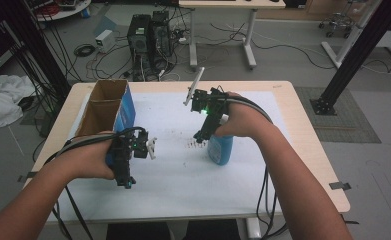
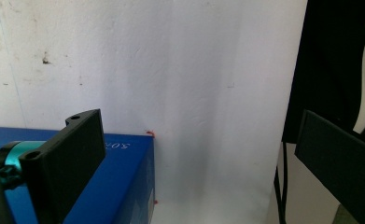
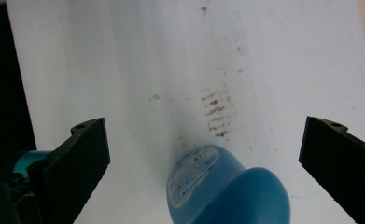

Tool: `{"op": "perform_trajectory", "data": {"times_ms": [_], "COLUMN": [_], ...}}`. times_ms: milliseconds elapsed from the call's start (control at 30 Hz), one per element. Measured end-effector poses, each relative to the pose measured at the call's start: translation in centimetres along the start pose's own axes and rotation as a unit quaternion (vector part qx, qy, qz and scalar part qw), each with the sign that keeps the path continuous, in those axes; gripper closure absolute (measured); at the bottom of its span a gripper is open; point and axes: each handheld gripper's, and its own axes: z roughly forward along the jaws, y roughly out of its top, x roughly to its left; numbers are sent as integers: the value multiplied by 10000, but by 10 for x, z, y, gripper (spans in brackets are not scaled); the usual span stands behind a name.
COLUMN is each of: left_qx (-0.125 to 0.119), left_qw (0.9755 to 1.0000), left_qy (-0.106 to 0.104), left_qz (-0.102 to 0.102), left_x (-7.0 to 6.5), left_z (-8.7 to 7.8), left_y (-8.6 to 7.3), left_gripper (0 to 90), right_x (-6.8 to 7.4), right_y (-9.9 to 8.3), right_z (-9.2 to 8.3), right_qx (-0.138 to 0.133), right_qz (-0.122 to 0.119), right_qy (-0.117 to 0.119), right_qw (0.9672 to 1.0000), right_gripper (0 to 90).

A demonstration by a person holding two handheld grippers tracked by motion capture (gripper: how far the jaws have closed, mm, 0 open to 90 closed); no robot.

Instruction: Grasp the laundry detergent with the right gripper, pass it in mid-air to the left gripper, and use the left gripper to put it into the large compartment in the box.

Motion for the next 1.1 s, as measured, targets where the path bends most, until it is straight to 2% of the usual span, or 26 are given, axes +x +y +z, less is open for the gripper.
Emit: {"op": "perform_trajectory", "data": {"times_ms": [133,200,233,267,333,367,533,633,667,700,733,833,967,1067,1100], "left_qx": [-12,-11,-11,-16,-39,-57,-69,-45,-45,-40,-48,-61,-60,-58,-69], "left_qw": [10000,10000,10000,10000,10000,10000,10000,10000,10000,10000,10000,10000,10000,10000,10000], "left_qy": [18,18,6,-4,-30,-31,-8,-16,-16,-22,-4,-9,-25,-9,-5], "left_qz": [-28,-25,-31,-20,-7,-15,-37,-33,-33,-38,-29,-14,1,23,36], "left_x": [-1,0,-1,-1,-2,-2,-2,-2,-2,-1,-1,-1,-1,-1,-1], "left_z": [-1,-1,-1,-2,-2,-3,-2,-2,-2,-2,-2,-2,-1,-1,-1], "left_y": [0,0,0,0,0,0,-1,-2,-2,-2,-2,0,3,4,6], "left_gripper": [17,17,17,17,17,17,17,17,17,17,17,17,17,17,17], "right_x": [-6,-7,-8,-13,-14,-18,-26,-31,-31,-33,-35,-37,-39,-39,-41], "right_y": [0,0,0,-1,-1,-3,-7,-14,-14,-17,-23,-33,-52,-56,-65], "right_z": [-7,-9,-10,-14,-15,-16,-17,-18,-18,-19,-21,-26,-32,-33,-35], "right_qx": [-449,-518,-615,-837,-898,-1002,-1125,-1289,-1289,-1334,-1420,-1553,-1717,-1738,-1760], "right_qz": [290,303,353,475,505,585,781,1018,1018,1128,1278,1452,1636,1706,1825], "right_qy": [-144,-159,-182,-197,-203,-235,-330,-401,-401,-473,-593,-728,-829,-855,-887], "right_qw": [9985,9981,9973,9952,9945,9930,9900,9856,9856,9835,9798,9744,9679,9661,9633], "right_gripper": [8,8,8,8,8,8,8,8,8,8,8,8,8,8,8]}}
